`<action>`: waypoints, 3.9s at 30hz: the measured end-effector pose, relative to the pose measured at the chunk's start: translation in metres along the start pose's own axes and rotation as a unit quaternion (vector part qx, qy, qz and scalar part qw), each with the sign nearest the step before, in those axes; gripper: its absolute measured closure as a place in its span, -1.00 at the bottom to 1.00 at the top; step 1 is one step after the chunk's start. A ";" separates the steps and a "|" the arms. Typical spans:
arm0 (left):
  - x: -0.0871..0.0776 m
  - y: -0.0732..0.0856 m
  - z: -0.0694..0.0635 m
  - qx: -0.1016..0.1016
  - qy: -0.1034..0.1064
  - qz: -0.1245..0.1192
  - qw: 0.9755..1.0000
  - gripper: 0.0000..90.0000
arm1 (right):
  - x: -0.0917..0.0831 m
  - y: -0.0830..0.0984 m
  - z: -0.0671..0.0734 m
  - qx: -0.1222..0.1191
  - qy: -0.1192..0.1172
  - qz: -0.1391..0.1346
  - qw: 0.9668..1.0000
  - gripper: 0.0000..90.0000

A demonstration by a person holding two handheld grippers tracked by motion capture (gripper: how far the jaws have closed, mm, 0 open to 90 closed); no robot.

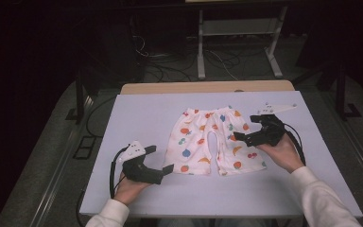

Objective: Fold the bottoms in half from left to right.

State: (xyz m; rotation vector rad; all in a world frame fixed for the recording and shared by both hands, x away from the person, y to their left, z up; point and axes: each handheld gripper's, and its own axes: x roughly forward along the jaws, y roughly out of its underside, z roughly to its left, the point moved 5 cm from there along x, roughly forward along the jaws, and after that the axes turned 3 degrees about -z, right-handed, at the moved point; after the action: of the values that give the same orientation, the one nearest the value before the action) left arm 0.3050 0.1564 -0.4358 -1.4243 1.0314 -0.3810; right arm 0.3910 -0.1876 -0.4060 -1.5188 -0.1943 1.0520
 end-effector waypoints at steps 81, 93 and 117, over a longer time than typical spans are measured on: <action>0.004 0.001 -0.001 -0.002 0.008 0.005 1.000 -1.00 | 0.126 -0.070 0.020 -0.007 -0.035 0.019 0.999 -1.00; 0.004 0.001 -0.001 -0.002 0.010 0.006 1.000 -1.00 | 0.147 -0.066 0.015 0.011 -0.029 0.024 0.999 -1.00; 0.004 0.001 -0.001 -0.003 0.010 0.004 1.000 -1.00 | 0.178 -0.078 0.013 0.011 -0.014 0.027 0.999 -1.00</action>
State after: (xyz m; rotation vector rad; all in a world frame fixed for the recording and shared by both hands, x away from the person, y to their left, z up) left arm 0.3064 0.1530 -0.4377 -1.4233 1.0543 -0.3872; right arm 0.5186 -0.0410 -0.4250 -1.4961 -0.1623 1.1155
